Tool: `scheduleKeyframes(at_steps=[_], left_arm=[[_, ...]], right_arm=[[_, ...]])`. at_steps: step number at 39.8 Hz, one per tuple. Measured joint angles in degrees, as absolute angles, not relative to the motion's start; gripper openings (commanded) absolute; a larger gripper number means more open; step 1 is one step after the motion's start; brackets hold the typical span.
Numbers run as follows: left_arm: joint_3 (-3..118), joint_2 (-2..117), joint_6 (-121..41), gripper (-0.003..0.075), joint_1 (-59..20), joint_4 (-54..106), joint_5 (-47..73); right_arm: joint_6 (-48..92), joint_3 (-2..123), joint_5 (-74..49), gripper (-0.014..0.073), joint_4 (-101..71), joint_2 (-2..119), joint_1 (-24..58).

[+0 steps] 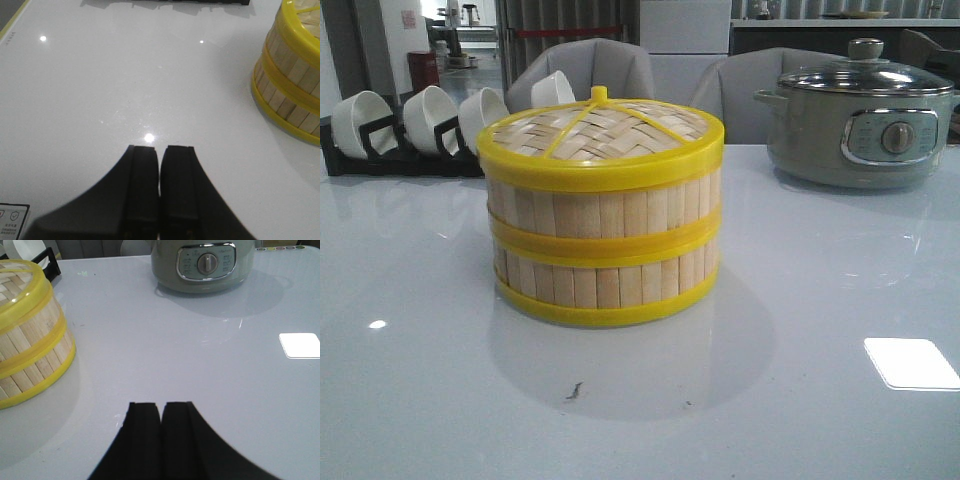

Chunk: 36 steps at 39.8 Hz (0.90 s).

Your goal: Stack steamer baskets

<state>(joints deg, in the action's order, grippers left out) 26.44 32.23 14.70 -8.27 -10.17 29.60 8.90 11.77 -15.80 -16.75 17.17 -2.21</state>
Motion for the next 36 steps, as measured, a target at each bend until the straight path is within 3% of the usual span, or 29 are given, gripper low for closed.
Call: scheduleKeyframes(at_steps=[17,29,36], left_arm=[[26.20,31.72,14.70,0.0085,-8.27,-10.28,28.36],[17.18,24.12,14.70,0.0085,-8.27,-12.38,5.10],[10.05,16.66,14.70,0.0085,-8.27,-12.60,0.81]], right_arm=[[8.90,11.77,-15.83,0.0056,-16.75,17.17,-2.21],[8.90,11.77,-15.83,0.0056,-16.75,17.17,-2.21],[8.90,11.77,-15.83,0.0056,-16.75,17.17,-2.21]])
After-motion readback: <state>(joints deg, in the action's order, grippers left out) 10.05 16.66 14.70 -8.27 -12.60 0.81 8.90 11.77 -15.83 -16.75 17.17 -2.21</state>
